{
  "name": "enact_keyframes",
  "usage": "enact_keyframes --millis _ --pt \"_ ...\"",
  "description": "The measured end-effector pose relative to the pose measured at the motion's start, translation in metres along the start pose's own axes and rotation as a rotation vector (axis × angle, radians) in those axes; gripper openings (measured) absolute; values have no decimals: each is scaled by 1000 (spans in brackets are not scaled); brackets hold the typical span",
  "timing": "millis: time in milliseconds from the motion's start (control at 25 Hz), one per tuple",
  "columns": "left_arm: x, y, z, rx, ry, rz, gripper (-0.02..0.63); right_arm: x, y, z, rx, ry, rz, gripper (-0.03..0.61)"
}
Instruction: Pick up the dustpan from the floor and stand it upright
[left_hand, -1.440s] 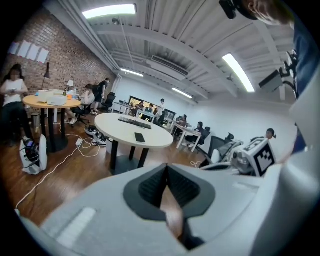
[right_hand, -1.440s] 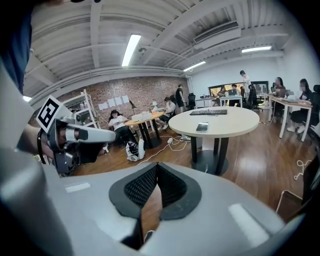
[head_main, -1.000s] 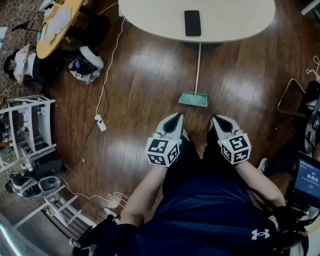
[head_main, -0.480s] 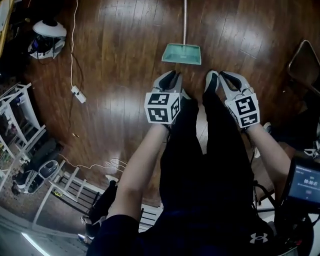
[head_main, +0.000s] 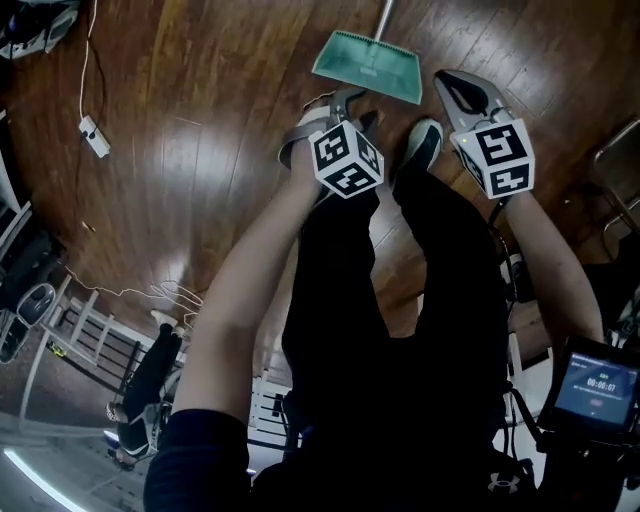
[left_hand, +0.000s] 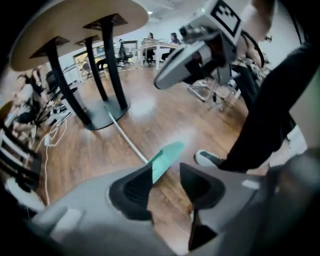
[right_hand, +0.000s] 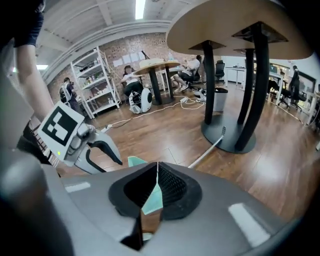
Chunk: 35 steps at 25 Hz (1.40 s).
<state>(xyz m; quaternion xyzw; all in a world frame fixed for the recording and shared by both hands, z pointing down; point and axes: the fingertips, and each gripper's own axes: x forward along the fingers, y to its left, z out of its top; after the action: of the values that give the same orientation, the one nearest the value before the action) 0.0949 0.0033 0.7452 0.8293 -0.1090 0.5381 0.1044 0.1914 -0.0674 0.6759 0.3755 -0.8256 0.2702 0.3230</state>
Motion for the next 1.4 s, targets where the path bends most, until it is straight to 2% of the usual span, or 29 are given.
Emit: enact_keyframes --millis 40,160,200,280,440,560,680,880,1000,1080,1200,1400 --pt "19 1 -10 111 31 13 172 11 -2 -5 -26 -6 3 14" --pt "63 -6 -25 528 126 67 172 23 -8 -20 -120 -20 -1 14" --pt "75 -7 -28 619 144 76 172 27 -12 -28 -134 -21 -3 14" --pt "88 0 -28 704 148 100 172 36 -23 -39 -130 -15 -10 14" --pt "74 7 -20 709 86 78 154 46 -37 -30 -133 -15 -24 14" --pt "59 -2 -20 760 62 56 83 51 -40 -17 -143 -29 -22 14" --pt "51 3 -30 775 70 63 12 60 -42 -3 -150 -52 -11 12" --pt "59 48 -68 790 98 77 14 118 -54 -3 -213 -60 30 12" --pt "57 84 -102 797 126 84 15 167 -57 -15 -265 -45 44 12" --pt "47 99 -112 802 146 90 18 186 -62 -25 -309 -33 49 12" --pt "30 124 -128 846 157 101 18 215 -65 -27 -371 -42 74 12" --pt "8 158 -169 916 185 78 18 262 -68 -17 -417 -92 110 12"
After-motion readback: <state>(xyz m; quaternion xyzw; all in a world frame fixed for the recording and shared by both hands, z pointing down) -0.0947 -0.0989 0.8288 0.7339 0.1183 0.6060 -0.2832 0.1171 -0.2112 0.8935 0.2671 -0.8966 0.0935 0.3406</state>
